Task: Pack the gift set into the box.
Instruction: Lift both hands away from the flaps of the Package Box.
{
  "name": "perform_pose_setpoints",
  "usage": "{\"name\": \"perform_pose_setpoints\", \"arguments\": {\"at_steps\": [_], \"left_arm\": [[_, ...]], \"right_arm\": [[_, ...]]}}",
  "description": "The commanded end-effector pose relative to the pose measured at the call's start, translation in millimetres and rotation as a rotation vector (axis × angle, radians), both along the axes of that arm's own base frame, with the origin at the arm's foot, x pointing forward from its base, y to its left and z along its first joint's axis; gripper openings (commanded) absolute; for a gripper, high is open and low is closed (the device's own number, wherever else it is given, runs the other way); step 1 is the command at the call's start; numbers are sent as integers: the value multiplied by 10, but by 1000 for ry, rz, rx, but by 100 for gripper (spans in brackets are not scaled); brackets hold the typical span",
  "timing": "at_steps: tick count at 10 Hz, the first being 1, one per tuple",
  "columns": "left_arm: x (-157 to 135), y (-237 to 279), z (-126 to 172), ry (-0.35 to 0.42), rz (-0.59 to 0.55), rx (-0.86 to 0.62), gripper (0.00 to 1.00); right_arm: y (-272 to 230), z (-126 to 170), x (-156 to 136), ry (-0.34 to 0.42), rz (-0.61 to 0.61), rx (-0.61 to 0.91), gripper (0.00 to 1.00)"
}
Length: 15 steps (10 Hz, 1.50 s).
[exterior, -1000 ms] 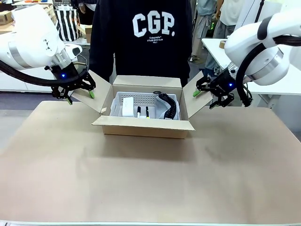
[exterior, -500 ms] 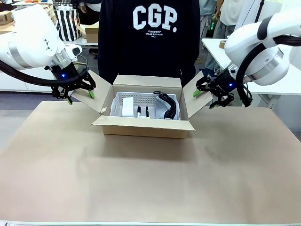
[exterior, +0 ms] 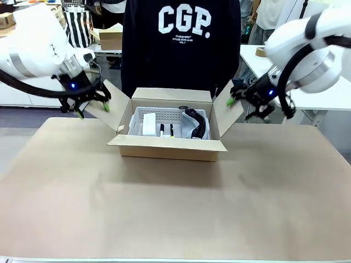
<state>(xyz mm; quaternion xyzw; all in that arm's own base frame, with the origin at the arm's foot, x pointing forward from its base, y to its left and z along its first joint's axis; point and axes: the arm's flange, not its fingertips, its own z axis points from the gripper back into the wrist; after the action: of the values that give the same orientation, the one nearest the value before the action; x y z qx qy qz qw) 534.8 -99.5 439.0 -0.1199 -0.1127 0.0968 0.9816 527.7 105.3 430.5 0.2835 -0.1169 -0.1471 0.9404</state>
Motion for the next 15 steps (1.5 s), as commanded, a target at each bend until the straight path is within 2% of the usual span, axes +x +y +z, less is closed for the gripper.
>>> {"name": "perform_pose_setpoints", "arguments": {"at_steps": [1, 2, 3, 4, 5, 6, 8, 9, 10, 11, 15], "left_arm": [[-344, 269, 942, -148, 36, -28, 100], [-666, 439, 1393, -192, 65, -74, 100], [-1076, 607, 1725, -241, -39, -280, 100], [-1373, 730, 1816, -275, -117, -467, 100], [-1534, 851, 1743, -279, -205, -682, 100], [-1572, 924, 1574, -242, -228, -854, 100], [-1407, 1070, 1139, -145, -171, -1012, 100], [-1328, 1200, 987, -109, -156, -1050, 100], [-1196, 1282, 820, -90, -126, -1001, 100], [-1587, 1083, 1122, -207, -169, -1039, 100], [-1587, 1083, 1122, -207, -169, -1039, 100]], "right_arm": [[-465, 946, -342, -93, -61, 63, 100], [-742, 1342, -638, -128, -91, 154, 100], [-1021, 1587, -944, -82, -60, 302, 100], [-1235, 1634, -1131, -15, -42, 430, 100], [-1431, 1585, -1256, 41, -13, 573, 100], [-1633, 1474, -1344, 67, 98, 709, 100], [-1938, 1183, -1371, 97, 110, 865, 100], [-1987, 1081, -1340, 103, 107, 874, 100], [-1950, 970, -1259, 80, 56, 796, 100], [-1971, 1154, -1506, 90, 108, 868, 100], [-1971, 1154, -1506, 90, 108, 868, 100]]}}
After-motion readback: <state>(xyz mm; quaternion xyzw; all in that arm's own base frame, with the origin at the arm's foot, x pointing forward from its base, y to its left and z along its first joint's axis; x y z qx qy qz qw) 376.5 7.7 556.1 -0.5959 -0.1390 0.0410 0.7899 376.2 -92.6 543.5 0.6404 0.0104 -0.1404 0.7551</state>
